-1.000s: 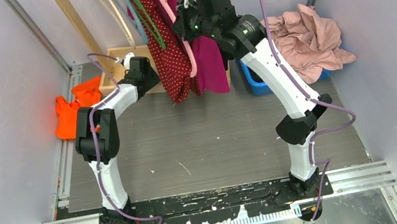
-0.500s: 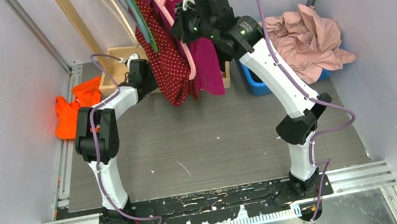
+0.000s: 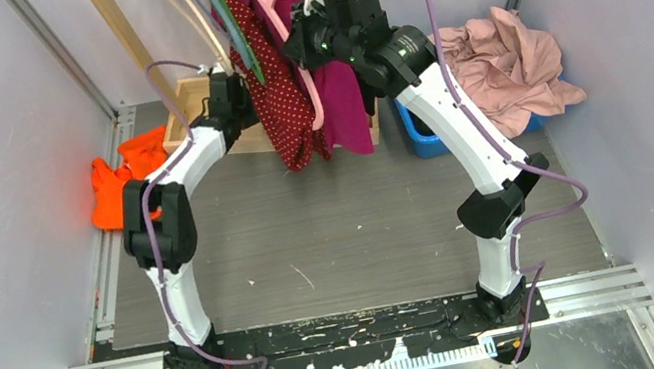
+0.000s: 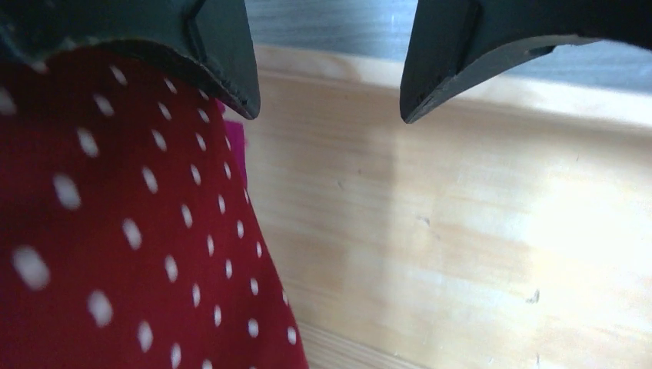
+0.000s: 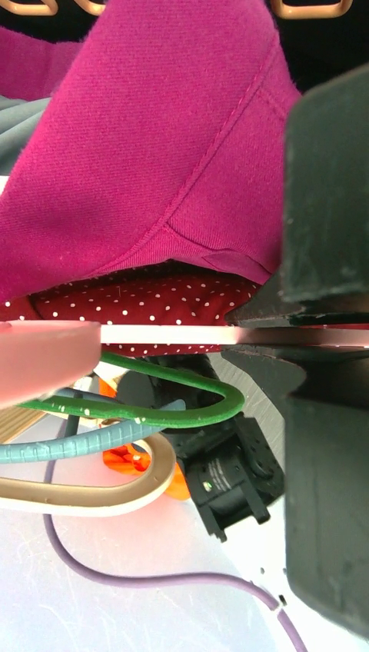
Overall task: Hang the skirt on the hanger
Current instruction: Move the hanger to the center of the board.
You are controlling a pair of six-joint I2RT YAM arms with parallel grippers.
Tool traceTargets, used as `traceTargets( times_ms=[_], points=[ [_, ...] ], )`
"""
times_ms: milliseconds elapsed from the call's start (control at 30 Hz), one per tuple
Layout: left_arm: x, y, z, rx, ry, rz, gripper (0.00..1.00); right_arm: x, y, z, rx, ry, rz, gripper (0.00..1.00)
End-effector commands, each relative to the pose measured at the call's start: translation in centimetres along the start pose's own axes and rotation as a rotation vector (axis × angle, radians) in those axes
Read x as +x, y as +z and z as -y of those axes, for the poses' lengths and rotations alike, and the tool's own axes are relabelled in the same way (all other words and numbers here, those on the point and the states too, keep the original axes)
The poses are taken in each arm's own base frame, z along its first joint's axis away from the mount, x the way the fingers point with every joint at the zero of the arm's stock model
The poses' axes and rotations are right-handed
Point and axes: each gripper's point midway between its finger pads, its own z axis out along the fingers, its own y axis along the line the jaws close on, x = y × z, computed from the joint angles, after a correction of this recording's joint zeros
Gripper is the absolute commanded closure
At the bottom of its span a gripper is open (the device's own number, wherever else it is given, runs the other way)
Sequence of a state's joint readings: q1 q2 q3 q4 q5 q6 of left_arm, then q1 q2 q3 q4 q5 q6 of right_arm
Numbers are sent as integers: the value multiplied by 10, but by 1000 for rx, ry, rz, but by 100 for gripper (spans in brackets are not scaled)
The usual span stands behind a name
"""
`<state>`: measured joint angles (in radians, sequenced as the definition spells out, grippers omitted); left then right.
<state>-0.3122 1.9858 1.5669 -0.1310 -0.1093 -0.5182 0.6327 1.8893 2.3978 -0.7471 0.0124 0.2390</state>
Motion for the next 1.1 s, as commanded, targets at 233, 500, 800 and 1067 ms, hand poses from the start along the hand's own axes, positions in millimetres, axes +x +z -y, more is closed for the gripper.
traceTargets(
  times_ms=[233, 500, 800, 1067],
  points=[
    [51, 44, -29, -123, 76, -242, 32, -69, -41, -13, -68, 6, 227, 99],
    [74, 39, -43, -186, 116, -372, 32, -67, -41, -12, -72, 17, 225, 99],
    [104, 48, -42, -140, 133, -489, 34, -66, -44, -14, -81, 30, 228, 99],
    [128, 28, -33, -86, 139, -525, 36, -63, -45, -13, -79, 39, 224, 99]
  ],
)
